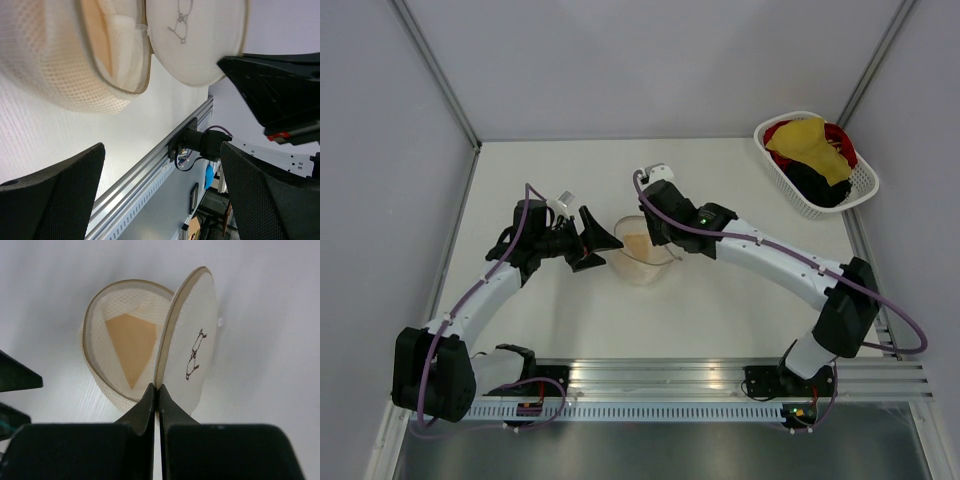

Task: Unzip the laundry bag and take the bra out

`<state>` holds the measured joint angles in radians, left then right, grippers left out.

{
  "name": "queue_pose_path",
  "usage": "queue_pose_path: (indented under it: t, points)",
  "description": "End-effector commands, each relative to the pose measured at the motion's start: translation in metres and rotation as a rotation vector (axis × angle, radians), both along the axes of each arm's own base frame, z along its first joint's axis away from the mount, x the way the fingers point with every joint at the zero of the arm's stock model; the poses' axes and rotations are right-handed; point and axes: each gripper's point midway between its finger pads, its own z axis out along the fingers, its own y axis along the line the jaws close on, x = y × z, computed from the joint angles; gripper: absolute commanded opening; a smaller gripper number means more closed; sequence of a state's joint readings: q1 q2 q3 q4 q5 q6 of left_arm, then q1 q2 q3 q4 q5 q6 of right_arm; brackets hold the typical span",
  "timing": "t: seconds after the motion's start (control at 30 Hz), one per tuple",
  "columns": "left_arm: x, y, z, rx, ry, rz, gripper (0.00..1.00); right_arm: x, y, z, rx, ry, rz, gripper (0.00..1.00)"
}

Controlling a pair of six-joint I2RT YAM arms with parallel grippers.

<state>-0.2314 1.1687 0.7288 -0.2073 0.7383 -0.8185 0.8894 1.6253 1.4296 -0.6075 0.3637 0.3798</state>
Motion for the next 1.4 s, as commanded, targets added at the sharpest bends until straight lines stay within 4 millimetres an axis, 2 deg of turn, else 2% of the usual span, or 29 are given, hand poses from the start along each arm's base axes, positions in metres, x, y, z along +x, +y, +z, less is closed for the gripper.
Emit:
queue_pose_path:
  t: [0.0,0.1,0.2,0.23,0.27,0.37,0.47,0.53,0.67,0.77,0.8,0.87,0.9,0.97,1.07,1.1,1.13,1.17,1.23,1.27,1.3,1.37]
  points:
    - [0.003,-0.003,0.011,-0.039,-0.012,-0.007,0.99,-0.006,-0.001,0.038,0.070,-0.039,0.022,0.01]
    - [0.010,-0.004,0.008,-0.020,-0.026,-0.013,0.99,-0.005,-0.016,0.049,0.068,-0.070,-0.043,0.01]
    - [0.025,-0.001,-0.001,0.043,-0.059,-0.013,0.98,-0.011,-0.018,0.056,0.099,-0.072,-0.032,0.00]
    - [0.028,0.002,-0.002,0.084,-0.048,-0.003,0.97,-0.013,-0.019,0.056,0.109,-0.072,-0.031,0.01]
    - [0.038,0.010,-0.015,0.162,-0.039,0.036,0.95,-0.014,-0.021,0.059,0.123,-0.076,-0.031,0.01]
    - [0.048,0.030,-0.030,0.341,-0.051,0.085,0.93,-0.017,-0.024,0.063,0.136,-0.081,-0.030,0.00]
    - [0.053,0.037,-0.036,0.398,-0.064,0.112,0.91,-0.021,-0.023,0.068,0.155,-0.078,-0.014,0.01]
    - [0.057,0.038,-0.038,0.414,-0.063,0.123,0.89,-0.025,-0.017,0.072,0.183,-0.069,0.016,0.01]
    - [0.060,0.027,-0.046,0.425,-0.050,0.094,0.83,-0.030,-0.016,0.078,0.217,-0.074,0.040,0.00]
    - [0.063,0.020,-0.052,0.433,-0.043,0.078,0.67,-0.033,-0.015,0.080,0.231,-0.075,0.047,0.01]
    - [0.065,0.018,-0.055,0.435,-0.038,0.073,0.52,-0.033,-0.016,0.079,0.232,-0.072,0.047,0.01]
    - [0.066,0.015,-0.058,0.431,-0.035,0.067,0.35,-0.036,-0.016,0.083,0.252,-0.076,0.055,0.00]
    - [0.066,0.015,-0.059,0.430,-0.034,0.066,0.21,-0.037,-0.016,0.083,0.257,-0.075,0.057,0.00]
    - [0.066,0.013,-0.061,0.428,-0.028,0.062,0.04,-0.038,-0.020,0.084,0.259,-0.080,0.043,0.01]
    - [0.064,0.014,-0.060,0.429,-0.030,0.062,0.02,-0.031,-0.041,0.076,0.202,-0.086,-0.080,0.00]
    - [0.061,0.015,-0.061,0.429,-0.027,0.060,0.02,-0.032,-0.056,0.071,0.148,-0.075,-0.139,0.00]
    - [0.060,0.015,-0.060,0.428,-0.030,0.061,0.02,-0.021,-0.078,0.067,0.067,-0.122,-0.250,0.00]
    - [0.059,0.015,-0.056,0.423,-0.039,0.063,0.02,-0.020,-0.090,0.064,0.050,-0.125,-0.335,0.00]
    - [0.053,0.015,-0.056,0.412,-0.034,0.057,0.02,-0.018,-0.127,0.055,-0.105,-0.168,-0.477,0.00]
    - [0.051,0.015,-0.049,0.398,-0.045,0.061,0.02,-0.017,-0.138,0.050,-0.155,-0.178,-0.522,0.00]
    - [0.046,0.015,-0.052,0.394,-0.035,0.057,0.02,-0.021,-0.150,0.043,-0.206,-0.161,-0.568,0.00]
    - [0.041,0.014,-0.042,0.368,-0.051,0.057,0.02,-0.021,-0.156,0.032,-0.277,-0.156,-0.598,0.11]
